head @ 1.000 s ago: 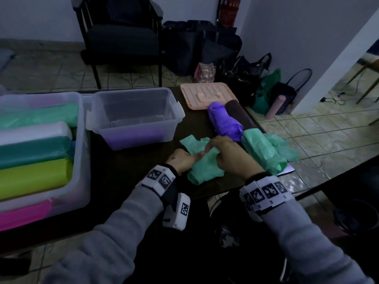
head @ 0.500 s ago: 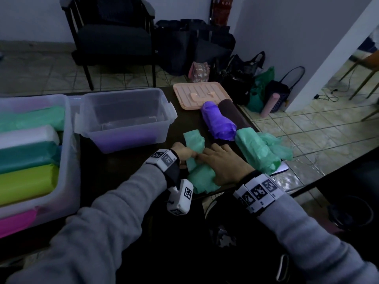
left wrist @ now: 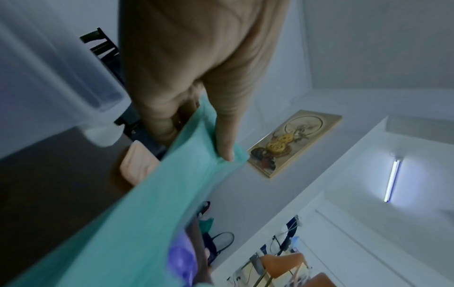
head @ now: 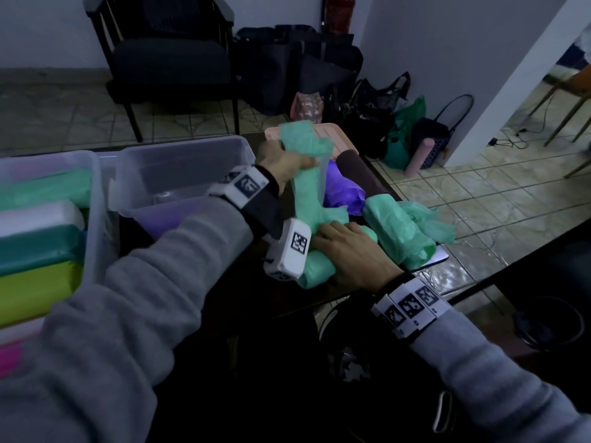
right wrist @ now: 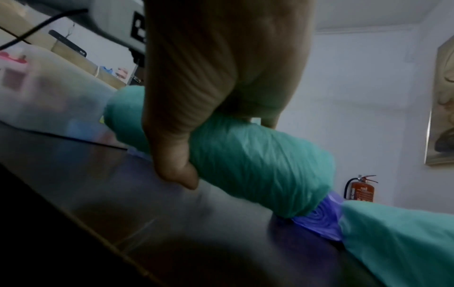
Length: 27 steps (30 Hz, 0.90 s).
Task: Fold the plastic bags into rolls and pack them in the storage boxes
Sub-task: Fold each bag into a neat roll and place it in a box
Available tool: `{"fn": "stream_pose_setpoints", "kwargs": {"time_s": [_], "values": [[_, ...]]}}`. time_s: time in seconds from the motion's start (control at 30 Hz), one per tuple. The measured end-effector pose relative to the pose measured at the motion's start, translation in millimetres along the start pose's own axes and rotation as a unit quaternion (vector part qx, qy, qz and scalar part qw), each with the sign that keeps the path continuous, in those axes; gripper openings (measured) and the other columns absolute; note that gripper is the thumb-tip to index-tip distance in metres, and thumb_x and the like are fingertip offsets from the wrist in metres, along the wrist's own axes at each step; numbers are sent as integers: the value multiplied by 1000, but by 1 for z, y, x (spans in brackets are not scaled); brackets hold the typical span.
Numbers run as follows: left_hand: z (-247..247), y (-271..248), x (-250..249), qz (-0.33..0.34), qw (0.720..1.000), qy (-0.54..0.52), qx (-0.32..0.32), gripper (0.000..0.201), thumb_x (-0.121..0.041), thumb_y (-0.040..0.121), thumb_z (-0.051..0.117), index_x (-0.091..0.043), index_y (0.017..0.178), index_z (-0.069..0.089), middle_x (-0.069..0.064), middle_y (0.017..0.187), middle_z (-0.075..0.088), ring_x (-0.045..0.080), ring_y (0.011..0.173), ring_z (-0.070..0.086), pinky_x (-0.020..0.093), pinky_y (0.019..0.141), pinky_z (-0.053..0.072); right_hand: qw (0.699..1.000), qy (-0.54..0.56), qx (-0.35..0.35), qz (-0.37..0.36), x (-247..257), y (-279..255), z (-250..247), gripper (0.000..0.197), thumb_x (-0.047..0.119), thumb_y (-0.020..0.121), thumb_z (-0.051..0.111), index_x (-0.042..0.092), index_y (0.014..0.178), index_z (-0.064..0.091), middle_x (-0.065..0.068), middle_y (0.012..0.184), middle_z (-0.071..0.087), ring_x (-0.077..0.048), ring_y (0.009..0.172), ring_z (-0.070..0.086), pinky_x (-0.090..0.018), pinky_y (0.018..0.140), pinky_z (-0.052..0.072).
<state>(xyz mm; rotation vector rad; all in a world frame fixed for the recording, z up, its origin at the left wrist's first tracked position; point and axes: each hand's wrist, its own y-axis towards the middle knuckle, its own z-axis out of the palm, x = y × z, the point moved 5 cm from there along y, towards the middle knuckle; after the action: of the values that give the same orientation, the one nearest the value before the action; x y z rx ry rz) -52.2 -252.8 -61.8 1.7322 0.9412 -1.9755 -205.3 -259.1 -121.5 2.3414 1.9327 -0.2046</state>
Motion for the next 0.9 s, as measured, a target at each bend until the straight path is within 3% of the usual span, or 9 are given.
{"fn": "stream_pose_setpoints", "kwargs": {"time_s": [0.07, 0.17, 0.37, 0.43, 0.53, 0.63, 0.7, 0.77, 0.9], "values": [[-4, 0, -17, 24, 1000, -6, -15, 35, 4, 64, 80, -4, 93, 62, 10, 96, 68, 25, 92, 67, 39, 84, 56, 999, 34, 16, 13, 2, 0, 5, 46, 22, 54, 73, 19, 99, 61, -2, 88, 57, -25, 82, 61, -34, 66, 41], [-11, 5, -24, 43, 999, 8, -31, 41, 7, 68, 77, -4, 103, 61, 14, 106, 67, 25, 96, 67, 40, 87, 55, 997, 44, 52, 35, 3, 2, 5, 45, 21, 63, 69, 18, 107, 58, -3, 98, 57, -26, 93, 58, -36, 72, 39], [-20, 28, -3, 37, 996, 69, -40, 47, -3, 63, 84, -6, 104, 63, 12, 110, 68, 25, 98, 67, 42, 90, 53, 979, 133, 143, 55, 8, 8, 16, 56, 26, 73, 66, 24, 126, 47, -2, 120, 46, -23, 119, 44, -36, 92, 35], [-17, 23, -1, 14, 984, 176, -7, 47, -16, 66, 84, -6, 106, 63, 10, 115, 66, 24, 102, 65, 37, 93, 51, 971, 152, 173, 60, 7, 9, 20, 59, 28, 73, 67, 25, 129, 47, -2, 122, 47, -23, 122, 43, -37, 96, 35], [-7, 7, -3, 46, 895, 444, -18, 69, -27, 77, 76, 1, 131, 44, 12, 132, 49, 29, 121, 49, 32, 92, 43, 967, 172, 177, 59, 4, 10, 20, 62, 28, 73, 69, 24, 130, 46, -2, 124, 49, -22, 122, 44, -37, 98, 35], [12, -17, 2, 157, 814, 556, -57, 55, -15, 88, 62, -2, 134, 36, 16, 140, 31, 32, 128, 33, 38, 99, 38, 971, 168, 160, 56, 7, 9, 21, 62, 28, 73, 67, 25, 130, 44, -2, 123, 47, -22, 121, 44, -35, 96, 34], [21, -16, 27, 149, 800, 581, 0, 38, -11, 91, 56, -4, 128, 48, 15, 136, 40, 30, 126, 41, 38, 100, 39, 975, 158, 148, 54, 7, 7, 21, 61, 29, 74, 66, 25, 131, 44, -2, 123, 46, -22, 120, 43, -35, 94, 34], [22, -12, 58, 78, 789, 602, 96, 33, -14, 94, 52, -6, 126, 55, 14, 134, 50, 29, 123, 48, 36, 101, 41, 976, 152, 147, 51, 8, 5, 22, 63, 29, 75, 65, 25, 132, 42, -2, 124, 46, -22, 120, 42, -35, 94, 33], [17, -13, 96, 32, 753, 618, 223, 42, -24, 98, 45, -12, 138, 45, 11, 146, 40, 26, 133, 39, 32, 109, 30, 974, 163, 148, 61, 7, 3, 26, 65, 32, 75, 66, 25, 135, 41, -2, 123, 48, -23, 118, 44, -35, 94, 34]]}}
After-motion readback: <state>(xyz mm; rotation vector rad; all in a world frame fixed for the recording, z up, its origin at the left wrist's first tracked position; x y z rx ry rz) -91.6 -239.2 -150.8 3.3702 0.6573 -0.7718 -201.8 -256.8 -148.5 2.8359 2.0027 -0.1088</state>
